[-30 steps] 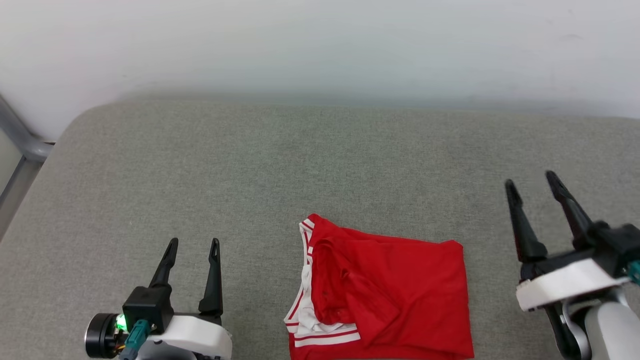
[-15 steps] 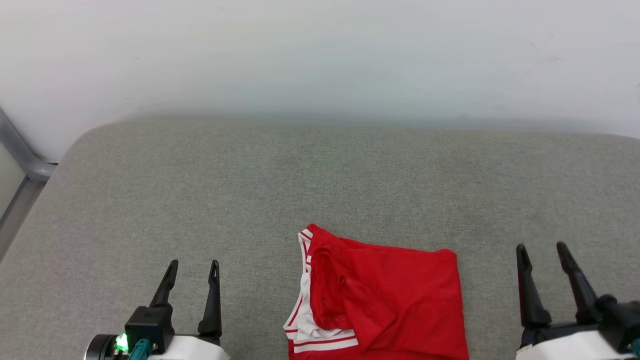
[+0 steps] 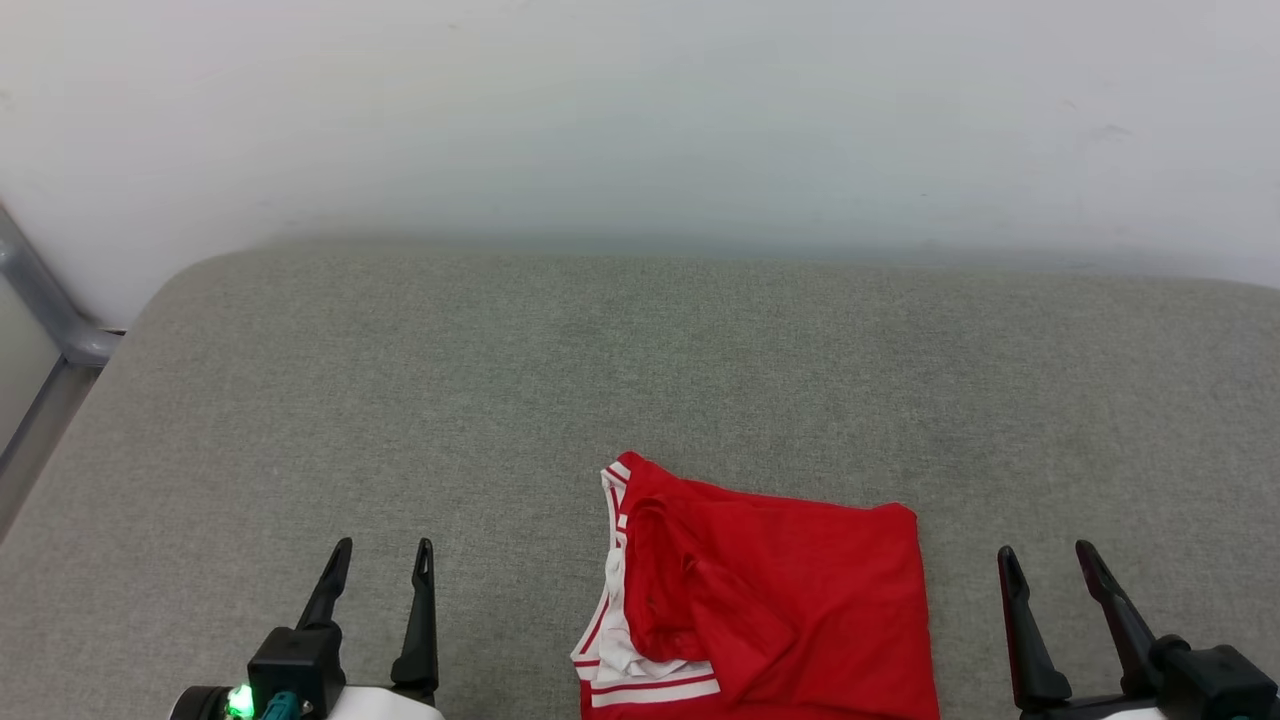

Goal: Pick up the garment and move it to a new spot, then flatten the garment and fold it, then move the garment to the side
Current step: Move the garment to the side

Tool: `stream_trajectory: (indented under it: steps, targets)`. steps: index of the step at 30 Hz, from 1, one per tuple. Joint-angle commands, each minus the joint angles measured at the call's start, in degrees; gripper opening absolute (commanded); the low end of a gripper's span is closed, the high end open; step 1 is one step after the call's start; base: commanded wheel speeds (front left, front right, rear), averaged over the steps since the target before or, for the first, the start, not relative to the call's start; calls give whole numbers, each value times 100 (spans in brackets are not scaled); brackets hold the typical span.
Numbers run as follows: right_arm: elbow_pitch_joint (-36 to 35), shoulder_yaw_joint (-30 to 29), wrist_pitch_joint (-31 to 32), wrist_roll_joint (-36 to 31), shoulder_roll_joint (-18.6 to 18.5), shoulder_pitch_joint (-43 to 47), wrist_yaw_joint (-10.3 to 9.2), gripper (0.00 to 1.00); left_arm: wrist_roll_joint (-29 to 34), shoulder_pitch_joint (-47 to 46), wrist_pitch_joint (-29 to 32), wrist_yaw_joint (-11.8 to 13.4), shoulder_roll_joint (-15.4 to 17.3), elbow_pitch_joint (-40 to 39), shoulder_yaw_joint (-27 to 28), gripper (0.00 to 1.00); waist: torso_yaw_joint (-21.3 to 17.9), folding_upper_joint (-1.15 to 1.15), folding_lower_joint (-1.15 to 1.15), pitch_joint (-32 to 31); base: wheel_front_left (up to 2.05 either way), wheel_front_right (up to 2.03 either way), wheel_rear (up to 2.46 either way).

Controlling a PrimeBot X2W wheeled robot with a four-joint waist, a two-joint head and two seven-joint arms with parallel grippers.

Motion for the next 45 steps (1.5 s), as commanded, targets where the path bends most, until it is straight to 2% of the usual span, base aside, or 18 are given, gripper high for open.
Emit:
stream_trajectory:
  steps: [1,4,8,11,14,16,23,29,32,36,45]
  targets:
    - [15,-26,-16,-41,29,-15,-5,100,3,29,-25,-7,-5,11,13,100,3,0,0,1,0,0,0]
    - [-50,-85,-16,-64,23,-185,-5,100,0,4,-24,-8,-5,26,26,100,5,0,0,7,0,0,0]
    - [-106,-139,-17,-65,-206,-533,-5,100,-28,-63,-20,1,-4,40,12,100,23,0,0,34,0,0,0]
    - [-7,-40,-12,-10,-504,-917,-5,100,-52,-95,-20,16,-4,32,3,100,22,0,0,76,0,0,0]
    - [101,190,428,189,-915,-1395,-7,100,-88,-119,-20,15,-5,13,-1,100,22,0,0,150,0,0,0]
    - [185,440,968,402,-1230,-1661,-5,100,-87,-158,-20,4,-4,4,-9,100,39,0,0,213,0,0,0]
    - [157,1246,3332,1813,-2178,-2357,-5,100,-141,-337,-20,21,-5,-17,-55,100,112,0,0,503,0,0,0]
    - [107,1712,5312,3032,-2661,-2380,-5,100,-187,-544,-19,26,-5,0,-130,100,233,0,0,749,0,0,0]
    - [113,1706,6003,3541,-2669,-2294,-4,100,-204,-640,-19,22,-4,-6,-187,100,313,0,0,867,0,0,0]
    - [237,1588,6463,3885,-2532,-2228,-4,100,-243,-775,-20,34,-5,-9,-258,100,443,0,0,1032,0,0,0]
    - [730,1753,6553,3917,-2152,-2308,-4,100,-327,-1007,-20,57,-5,14,-398,100,681,0,0,1417,0,0,0]
